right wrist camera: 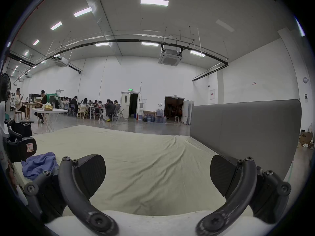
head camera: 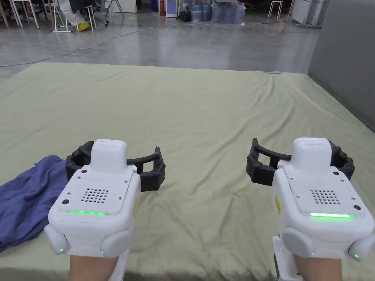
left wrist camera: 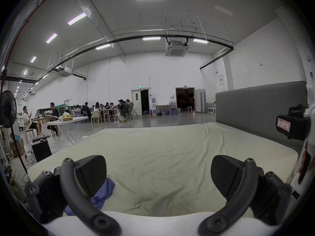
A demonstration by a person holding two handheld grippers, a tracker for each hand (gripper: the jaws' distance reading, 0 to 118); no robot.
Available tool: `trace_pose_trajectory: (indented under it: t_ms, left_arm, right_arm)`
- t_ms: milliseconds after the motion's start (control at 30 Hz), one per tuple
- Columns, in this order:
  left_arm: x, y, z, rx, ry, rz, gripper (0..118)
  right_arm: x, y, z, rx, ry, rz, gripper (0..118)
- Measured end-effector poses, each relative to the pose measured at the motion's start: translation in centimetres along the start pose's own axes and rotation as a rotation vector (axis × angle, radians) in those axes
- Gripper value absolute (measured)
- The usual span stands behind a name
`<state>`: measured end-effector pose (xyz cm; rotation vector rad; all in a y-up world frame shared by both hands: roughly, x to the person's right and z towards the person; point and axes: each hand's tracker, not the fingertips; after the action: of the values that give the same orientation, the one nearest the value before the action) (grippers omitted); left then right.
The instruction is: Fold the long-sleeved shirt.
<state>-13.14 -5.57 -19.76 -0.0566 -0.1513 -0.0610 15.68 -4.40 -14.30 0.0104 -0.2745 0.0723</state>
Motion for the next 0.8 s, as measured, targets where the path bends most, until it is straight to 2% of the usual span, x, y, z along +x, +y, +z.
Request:
trace_pose_trajectory:
  t_ms: [800]
  left_arm:
    - [0.41, -0.3, -0.28, -0.004, -0.011, -0.007, 117]
  right_arm:
    - [0.54, -0.17, 0.01, 0.013, -0.036, 0.002, 118]
